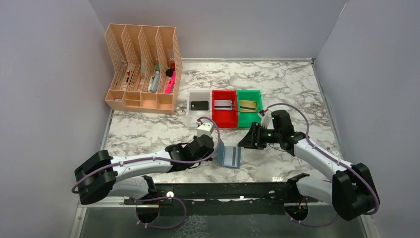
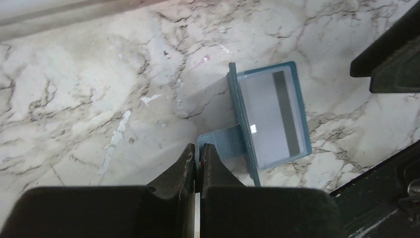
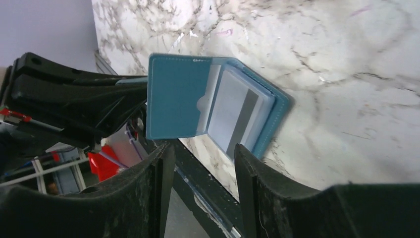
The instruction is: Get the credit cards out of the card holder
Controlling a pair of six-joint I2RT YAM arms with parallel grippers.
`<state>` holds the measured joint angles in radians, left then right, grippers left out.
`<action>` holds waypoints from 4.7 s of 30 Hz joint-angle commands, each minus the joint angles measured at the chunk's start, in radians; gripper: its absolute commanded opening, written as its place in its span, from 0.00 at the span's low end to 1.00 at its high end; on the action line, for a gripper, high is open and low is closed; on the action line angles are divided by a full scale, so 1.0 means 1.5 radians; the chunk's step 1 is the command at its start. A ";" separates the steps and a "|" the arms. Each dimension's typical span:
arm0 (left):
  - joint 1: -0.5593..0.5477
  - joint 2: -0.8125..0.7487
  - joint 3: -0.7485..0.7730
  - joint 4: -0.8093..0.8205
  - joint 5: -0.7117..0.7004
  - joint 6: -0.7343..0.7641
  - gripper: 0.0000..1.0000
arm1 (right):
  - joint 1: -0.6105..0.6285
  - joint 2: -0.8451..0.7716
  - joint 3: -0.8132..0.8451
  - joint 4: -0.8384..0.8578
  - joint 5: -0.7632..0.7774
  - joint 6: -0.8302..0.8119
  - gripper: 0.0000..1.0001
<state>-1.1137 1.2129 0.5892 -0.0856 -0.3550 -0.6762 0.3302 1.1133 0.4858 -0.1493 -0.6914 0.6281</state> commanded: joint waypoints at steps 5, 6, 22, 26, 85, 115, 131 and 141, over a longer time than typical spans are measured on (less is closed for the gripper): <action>0.000 -0.036 -0.025 -0.056 -0.058 -0.059 0.00 | 0.159 0.080 0.082 0.011 0.116 0.009 0.50; 0.000 -0.037 -0.025 -0.056 -0.058 -0.059 0.00 | 0.173 0.091 0.092 0.011 0.125 0.008 0.49; 0.000 -0.051 -0.030 -0.090 -0.057 -0.066 0.00 | 0.372 0.372 0.270 -0.055 0.319 -0.022 0.42; 0.001 -0.077 -0.030 -0.147 -0.082 -0.094 0.17 | 0.389 0.397 0.252 -0.055 0.365 0.001 0.42; 0.011 0.160 0.024 -0.063 0.015 -0.156 0.03 | 0.388 0.205 0.222 -0.164 0.520 0.076 0.46; 0.012 0.157 0.085 0.024 0.108 -0.078 0.38 | 0.388 0.156 0.058 -0.074 0.556 0.172 0.43; 0.028 0.180 0.026 0.088 0.156 -0.102 0.37 | 0.388 0.107 0.059 -0.088 0.550 0.207 0.43; 0.029 0.192 0.013 0.132 0.190 -0.104 0.33 | 0.388 0.091 0.034 -0.055 0.526 0.215 0.39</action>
<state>-1.0733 1.4837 0.6224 0.0711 -0.1177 -0.8268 0.9096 1.2510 0.5575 -0.2489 0.1333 0.9352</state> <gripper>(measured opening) 0.338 0.406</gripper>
